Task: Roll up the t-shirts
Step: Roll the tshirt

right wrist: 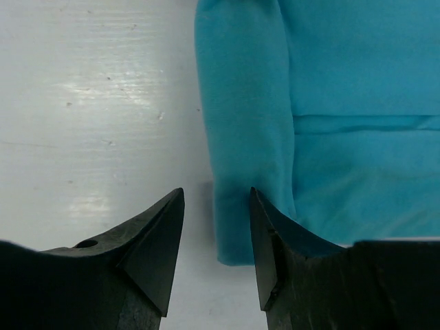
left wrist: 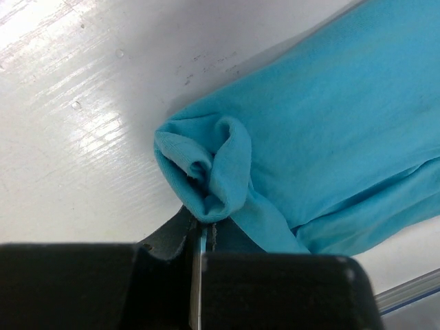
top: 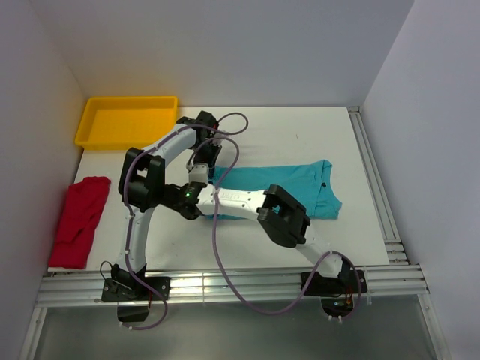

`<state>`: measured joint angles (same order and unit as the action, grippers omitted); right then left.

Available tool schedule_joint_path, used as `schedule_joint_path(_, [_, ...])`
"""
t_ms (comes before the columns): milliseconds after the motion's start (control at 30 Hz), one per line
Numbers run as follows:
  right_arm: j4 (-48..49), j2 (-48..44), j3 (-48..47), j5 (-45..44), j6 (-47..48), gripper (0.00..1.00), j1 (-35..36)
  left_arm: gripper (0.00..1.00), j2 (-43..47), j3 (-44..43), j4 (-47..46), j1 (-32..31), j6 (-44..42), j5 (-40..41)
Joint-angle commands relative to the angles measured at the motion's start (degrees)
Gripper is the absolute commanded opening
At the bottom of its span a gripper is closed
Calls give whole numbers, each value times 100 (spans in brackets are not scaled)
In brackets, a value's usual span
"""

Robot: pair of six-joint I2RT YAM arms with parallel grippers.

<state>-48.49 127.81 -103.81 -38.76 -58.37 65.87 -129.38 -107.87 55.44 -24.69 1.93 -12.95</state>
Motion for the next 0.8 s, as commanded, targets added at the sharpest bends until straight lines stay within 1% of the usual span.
schedule_joint_path(0, [-1346, 331, -954, -1018, -95, 50, 128, 0, -87, -234, 142, -27, -132, 100])
schedule_joint_path(33, [-1530, 472, -1061, -1071, -87, 50, 154, 0, -96, -243, 143, -36, -132, 100])
schedule_joint_path(200, [-1804, 763, -1457, -1212, -69, 50, 251, 0, -140, -295, 169, -36, -132, 100])
schedule_joint_path(333, [-2199, 1035, -1748, -1309, -140, 50, 286, 0, -166, -287, 151, -54, -132, 100])
schedule_joint_path(500, [-2007, 1009, -1555, -1169, 1, 49, 295, 0, -193, -278, 151, -54, -132, 100])
schedule_joint_path(600, [-2042, 1053, -1607, -1098, 97, 50, 295, 0, -228, -313, 160, -54, -132, 108])
schedule_joint_path(767, [-1708, 1027, -1388, -844, 247, 52, 295, 1, -263, -357, 186, -63, -132, 117])
